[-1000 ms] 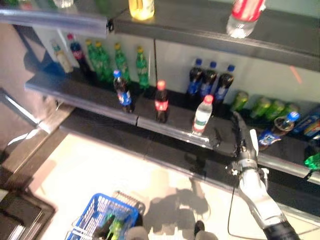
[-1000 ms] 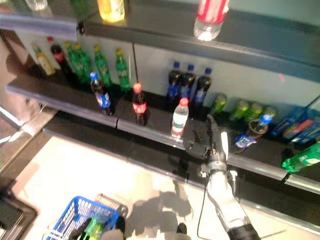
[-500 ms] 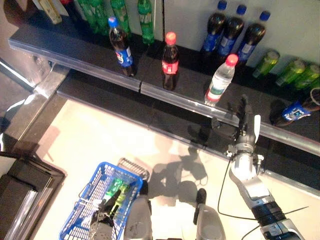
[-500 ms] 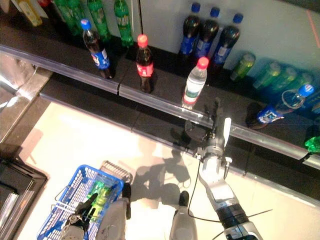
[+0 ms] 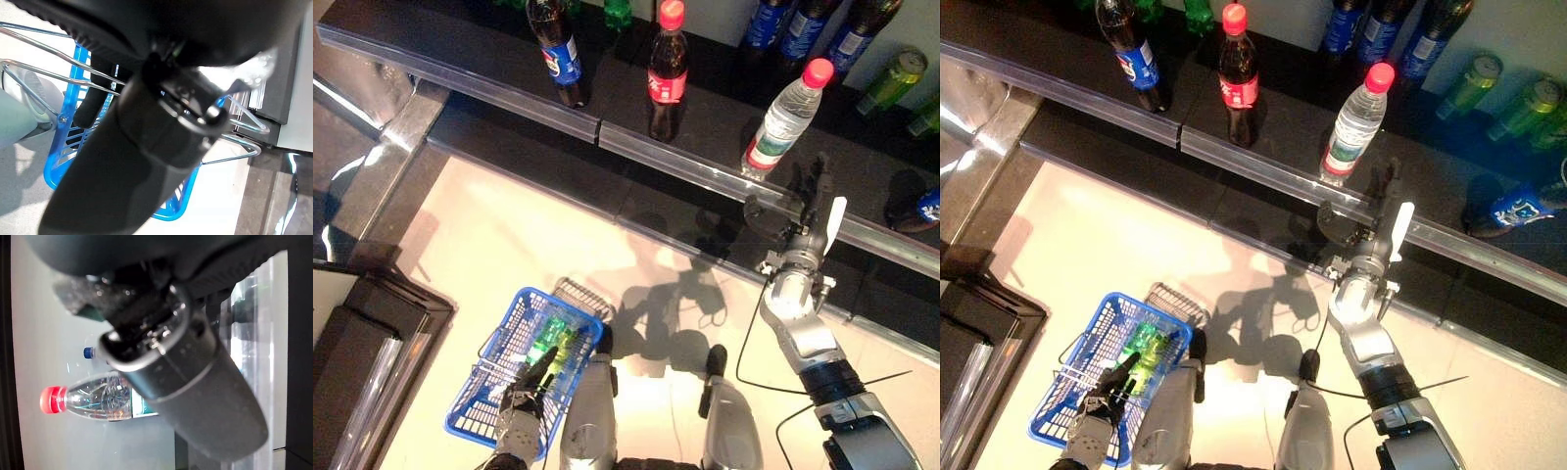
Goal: Pick up the drink and place into the basket.
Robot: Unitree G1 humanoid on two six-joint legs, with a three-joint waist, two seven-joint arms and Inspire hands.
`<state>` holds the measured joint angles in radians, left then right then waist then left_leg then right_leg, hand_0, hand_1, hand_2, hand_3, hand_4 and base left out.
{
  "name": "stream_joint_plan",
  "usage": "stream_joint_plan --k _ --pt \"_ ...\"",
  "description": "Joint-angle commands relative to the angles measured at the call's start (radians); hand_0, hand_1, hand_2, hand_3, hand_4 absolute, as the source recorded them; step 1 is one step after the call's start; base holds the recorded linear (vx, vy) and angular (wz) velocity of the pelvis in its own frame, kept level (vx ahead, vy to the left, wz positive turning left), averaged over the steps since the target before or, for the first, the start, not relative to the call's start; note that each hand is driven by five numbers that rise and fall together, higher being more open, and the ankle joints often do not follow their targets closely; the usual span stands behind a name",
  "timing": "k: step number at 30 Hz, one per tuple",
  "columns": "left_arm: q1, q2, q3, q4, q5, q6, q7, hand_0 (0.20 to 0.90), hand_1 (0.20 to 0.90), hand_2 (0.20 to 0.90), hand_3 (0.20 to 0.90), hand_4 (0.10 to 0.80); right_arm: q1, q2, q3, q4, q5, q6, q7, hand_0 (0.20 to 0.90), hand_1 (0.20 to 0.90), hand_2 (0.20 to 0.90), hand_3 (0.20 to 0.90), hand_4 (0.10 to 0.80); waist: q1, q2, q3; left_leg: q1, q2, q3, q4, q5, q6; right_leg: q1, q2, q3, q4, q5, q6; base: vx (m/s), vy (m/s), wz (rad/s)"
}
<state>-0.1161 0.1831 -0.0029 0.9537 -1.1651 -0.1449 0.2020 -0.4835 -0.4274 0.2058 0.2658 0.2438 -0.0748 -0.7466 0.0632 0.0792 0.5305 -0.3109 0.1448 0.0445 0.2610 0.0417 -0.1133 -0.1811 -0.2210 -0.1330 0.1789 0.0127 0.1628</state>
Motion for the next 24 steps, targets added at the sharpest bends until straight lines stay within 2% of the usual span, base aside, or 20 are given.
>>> stream_joint_plan --k 1,16,24 --pt "0.062 0.007 -0.044 -0.088 -0.009 -0.041 -0.042 0.3 0.3 0.3 0.2 0.1 -0.142 -0.044 -0.062 -0.095 -0.007 -0.073 -0.043 0.9 0.9 0.9 0.9 0.8 0.006 -0.019 -0.011 -0.071 -0.008 -0.072 0.13 0.032 0.003 0.022 -0.016 0.026 0.046 -0.029 -0.092 0.01 -0.006 0.05" --pt "0.025 0.022 -0.113 -0.162 -0.024 -0.077 -0.068 0.3 0.3 0.3 0.2 0.1 -0.35 -0.094 -0.054 -0.008 0.025 -0.05 -0.084 0.9 0.9 0.9 0.9 0.8 0.019 0.006 -0.01 -0.191 -0.035 -0.076 0.125 0.03 0.024 -0.148 0.003 0.057 0.084 -0.015 -0.101 0.002 -0.001 0.01" --pt "0.021 0.027 -0.119 -0.166 -0.029 -0.07 -0.061 0.3 0.3 0.3 0.2 0.1 -0.41 -0.118 -0.065 0.04 0.046 -0.048 -0.123 0.9 0.9 0.9 0.9 0.8 0.024 0.015 -0.01 -0.205 -0.04 -0.071 0.112 0.027 0.031 -0.19 0.006 0.057 0.108 -0.019 -0.107 0.003 -0.002 -0.01"
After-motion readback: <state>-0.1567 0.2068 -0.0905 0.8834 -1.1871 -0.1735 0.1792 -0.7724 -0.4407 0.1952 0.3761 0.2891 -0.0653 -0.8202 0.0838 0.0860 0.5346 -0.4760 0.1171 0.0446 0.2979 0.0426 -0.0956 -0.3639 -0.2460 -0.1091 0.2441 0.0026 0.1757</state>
